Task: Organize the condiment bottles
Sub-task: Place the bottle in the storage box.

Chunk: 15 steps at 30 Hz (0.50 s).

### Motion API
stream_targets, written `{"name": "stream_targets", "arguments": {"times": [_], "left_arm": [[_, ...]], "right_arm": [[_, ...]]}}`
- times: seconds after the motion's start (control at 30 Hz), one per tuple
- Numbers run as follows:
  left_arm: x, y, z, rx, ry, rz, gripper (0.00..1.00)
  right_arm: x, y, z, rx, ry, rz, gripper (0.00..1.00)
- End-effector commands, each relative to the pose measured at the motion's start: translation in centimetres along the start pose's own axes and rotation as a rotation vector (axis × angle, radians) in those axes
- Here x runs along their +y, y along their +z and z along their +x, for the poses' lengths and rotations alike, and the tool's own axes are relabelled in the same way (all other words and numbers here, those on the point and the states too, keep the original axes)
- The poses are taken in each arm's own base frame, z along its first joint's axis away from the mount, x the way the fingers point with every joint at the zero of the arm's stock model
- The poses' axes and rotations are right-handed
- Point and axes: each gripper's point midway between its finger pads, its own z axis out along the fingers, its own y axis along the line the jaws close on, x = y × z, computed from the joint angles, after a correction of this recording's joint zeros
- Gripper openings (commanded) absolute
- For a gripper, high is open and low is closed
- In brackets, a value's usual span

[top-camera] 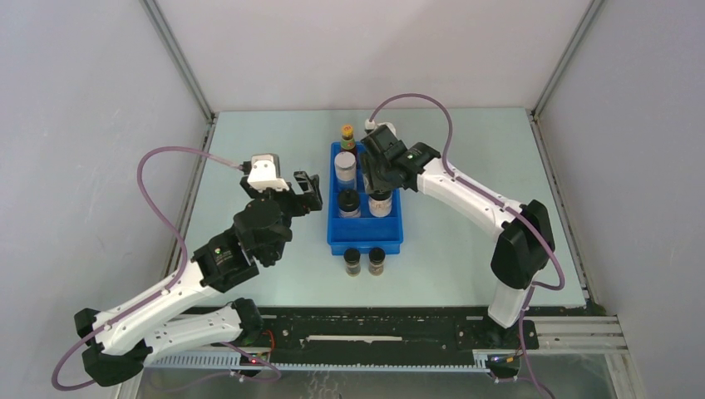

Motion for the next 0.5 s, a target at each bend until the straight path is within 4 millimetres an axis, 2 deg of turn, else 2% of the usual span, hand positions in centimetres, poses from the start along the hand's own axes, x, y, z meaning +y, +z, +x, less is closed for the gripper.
{"name": "stream_targets", "arguments": {"times": [0.0, 0.47], "left_arm": [[0.37, 0.19, 0.17, -0.010, -0.012, -0.021, 0.87], [0.07, 0.44, 0.47, -0.001, 0.000, -0.020, 0.87]], "right_arm": [[0.24, -0.66, -2.28, -0.107, -0.003, -0.015, 0.00], [0.30, -0.09, -1.69, -0.138, -0.007, -0.017, 0.00]]}}
